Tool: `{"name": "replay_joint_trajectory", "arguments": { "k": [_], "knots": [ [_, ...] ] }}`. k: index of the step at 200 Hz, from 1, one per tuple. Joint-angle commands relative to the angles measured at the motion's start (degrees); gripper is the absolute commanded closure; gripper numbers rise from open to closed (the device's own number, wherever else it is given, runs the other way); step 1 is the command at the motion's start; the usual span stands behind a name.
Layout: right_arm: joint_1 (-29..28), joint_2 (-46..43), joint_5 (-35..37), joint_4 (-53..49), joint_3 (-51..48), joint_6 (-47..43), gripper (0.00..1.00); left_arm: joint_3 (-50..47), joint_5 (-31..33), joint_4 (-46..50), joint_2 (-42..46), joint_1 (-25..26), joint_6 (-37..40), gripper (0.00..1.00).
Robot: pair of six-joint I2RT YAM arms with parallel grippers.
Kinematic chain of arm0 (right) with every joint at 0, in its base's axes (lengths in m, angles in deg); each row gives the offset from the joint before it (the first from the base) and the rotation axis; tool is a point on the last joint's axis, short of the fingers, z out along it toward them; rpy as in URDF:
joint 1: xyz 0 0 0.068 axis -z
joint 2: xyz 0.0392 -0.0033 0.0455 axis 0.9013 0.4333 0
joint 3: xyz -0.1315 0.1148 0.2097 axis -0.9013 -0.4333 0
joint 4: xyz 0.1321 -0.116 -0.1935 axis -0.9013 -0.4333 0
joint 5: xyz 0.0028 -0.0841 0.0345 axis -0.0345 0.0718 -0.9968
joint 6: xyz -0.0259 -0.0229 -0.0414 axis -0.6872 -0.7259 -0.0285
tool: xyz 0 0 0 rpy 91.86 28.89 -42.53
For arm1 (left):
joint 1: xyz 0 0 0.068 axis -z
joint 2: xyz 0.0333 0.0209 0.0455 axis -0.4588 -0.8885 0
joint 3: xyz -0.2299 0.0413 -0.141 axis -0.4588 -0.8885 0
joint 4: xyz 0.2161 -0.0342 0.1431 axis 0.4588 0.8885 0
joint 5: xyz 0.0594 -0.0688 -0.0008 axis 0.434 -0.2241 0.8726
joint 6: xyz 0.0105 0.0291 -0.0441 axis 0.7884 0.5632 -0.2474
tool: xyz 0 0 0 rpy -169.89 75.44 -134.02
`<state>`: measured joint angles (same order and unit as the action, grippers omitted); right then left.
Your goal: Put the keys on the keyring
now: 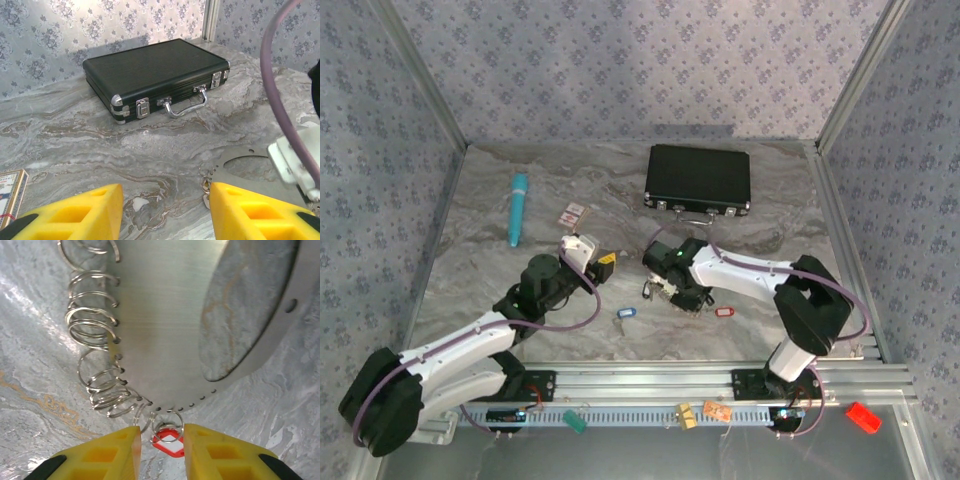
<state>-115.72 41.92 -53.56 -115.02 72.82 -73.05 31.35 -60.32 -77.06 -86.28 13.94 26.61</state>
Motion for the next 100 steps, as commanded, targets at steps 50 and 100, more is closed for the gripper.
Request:
{"name": "replay_joint_trajectory", "arguments": {
  "k": [50,100],
  "knots": [
    [0.14,4.46,-0.04,-2.78,0.15,-1.63,0.70,0.20,-0.21,-0.43,-0.35,-0.26,1.03,0.51],
    [0.39,7.10,-1.67,-3.88,0.98,-1.34,0.69,0.78,-0.30,-0.40,-1.09,-0.22,1.06,0.51]
  ]
}}
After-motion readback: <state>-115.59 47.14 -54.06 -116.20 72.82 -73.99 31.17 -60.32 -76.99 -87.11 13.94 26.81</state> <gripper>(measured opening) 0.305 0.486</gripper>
